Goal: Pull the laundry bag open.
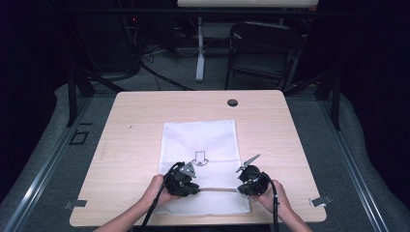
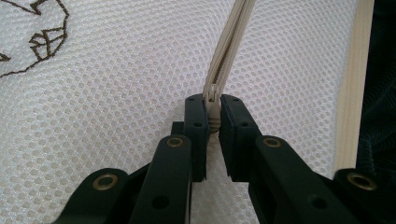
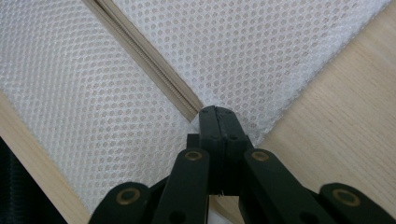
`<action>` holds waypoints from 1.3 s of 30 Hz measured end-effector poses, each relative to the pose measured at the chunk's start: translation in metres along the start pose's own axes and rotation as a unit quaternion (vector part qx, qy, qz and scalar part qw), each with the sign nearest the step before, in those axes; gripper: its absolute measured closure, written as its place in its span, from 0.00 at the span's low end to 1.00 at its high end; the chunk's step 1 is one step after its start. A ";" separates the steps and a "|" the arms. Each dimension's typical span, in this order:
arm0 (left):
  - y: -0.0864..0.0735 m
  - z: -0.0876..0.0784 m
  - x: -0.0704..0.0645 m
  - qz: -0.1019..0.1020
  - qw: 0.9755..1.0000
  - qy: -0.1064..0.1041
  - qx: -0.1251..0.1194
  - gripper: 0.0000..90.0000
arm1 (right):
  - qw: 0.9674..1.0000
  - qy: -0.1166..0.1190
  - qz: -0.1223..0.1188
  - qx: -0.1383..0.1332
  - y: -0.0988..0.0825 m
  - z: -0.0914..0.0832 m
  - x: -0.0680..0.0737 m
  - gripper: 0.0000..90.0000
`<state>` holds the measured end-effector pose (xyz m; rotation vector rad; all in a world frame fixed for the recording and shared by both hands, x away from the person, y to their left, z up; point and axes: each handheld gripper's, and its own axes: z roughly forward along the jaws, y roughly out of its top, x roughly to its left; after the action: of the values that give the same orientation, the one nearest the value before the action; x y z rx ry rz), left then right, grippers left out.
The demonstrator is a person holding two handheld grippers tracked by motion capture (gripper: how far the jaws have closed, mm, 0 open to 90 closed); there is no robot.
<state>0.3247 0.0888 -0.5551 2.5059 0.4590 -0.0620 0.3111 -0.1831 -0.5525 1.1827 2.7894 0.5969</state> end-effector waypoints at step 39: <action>-0.024 -0.023 0.005 -0.011 1.000 0.001 -0.004 0.91 | 1.000 0.003 0.001 0.007 -0.003 -0.003 -0.005 1.00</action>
<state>0.3200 0.1222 -0.5497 2.4930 0.4862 -0.0645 0.3118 -0.1896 -0.5513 1.1891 2.8019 0.5811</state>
